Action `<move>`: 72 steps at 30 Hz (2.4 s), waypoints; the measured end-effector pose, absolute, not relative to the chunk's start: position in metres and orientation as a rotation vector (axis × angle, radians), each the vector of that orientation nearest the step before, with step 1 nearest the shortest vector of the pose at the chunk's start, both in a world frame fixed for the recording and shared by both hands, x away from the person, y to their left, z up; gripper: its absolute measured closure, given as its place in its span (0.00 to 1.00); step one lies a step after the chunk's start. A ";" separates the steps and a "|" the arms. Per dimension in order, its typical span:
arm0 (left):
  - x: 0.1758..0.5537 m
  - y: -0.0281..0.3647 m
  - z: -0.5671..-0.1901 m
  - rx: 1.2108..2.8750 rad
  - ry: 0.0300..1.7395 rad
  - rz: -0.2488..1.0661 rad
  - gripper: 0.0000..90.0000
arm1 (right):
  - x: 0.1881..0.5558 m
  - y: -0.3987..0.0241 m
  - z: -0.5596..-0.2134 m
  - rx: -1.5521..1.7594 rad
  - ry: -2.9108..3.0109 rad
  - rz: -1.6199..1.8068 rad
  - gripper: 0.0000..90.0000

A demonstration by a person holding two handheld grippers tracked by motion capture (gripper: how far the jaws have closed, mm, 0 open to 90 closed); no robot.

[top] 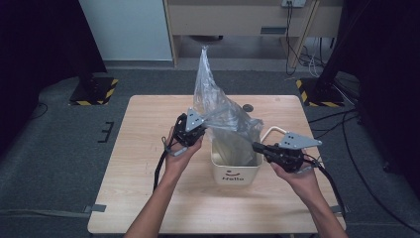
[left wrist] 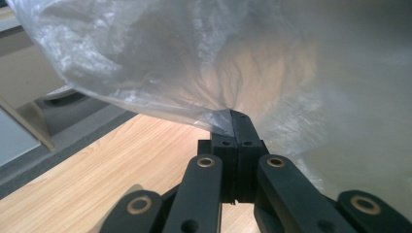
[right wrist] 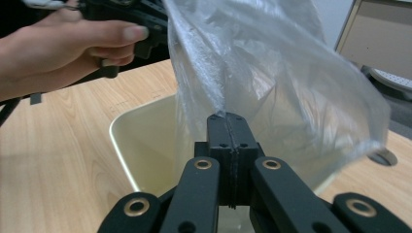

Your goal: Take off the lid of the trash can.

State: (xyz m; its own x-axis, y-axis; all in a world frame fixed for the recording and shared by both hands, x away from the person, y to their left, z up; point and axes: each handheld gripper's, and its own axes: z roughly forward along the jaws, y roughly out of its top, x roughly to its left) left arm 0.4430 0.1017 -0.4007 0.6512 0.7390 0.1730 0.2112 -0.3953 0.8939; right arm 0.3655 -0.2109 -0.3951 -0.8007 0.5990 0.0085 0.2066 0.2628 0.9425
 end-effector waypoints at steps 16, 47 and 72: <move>0.446 0.106 -0.406 1.966 0.759 0.709 1.00 | 0.357 -0.254 -0.411 0.836 2.154 1.549 1.00; 0.425 0.090 -0.403 2.003 0.710 0.730 1.00 | 0.367 -0.175 -0.375 0.694 2.069 1.454 0.67; 0.470 0.105 -0.406 1.985 0.835 0.713 1.00 | 0.327 -0.238 -0.419 0.848 2.119 1.473 1.00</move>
State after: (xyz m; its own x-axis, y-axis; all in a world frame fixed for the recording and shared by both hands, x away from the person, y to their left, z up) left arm 0.4704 0.1046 -0.4064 0.6151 0.7700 0.1699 0.2880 -0.4200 0.8606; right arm 0.3266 -0.2381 -0.4189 -0.7249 0.6888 0.0018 0.2415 0.2518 0.9372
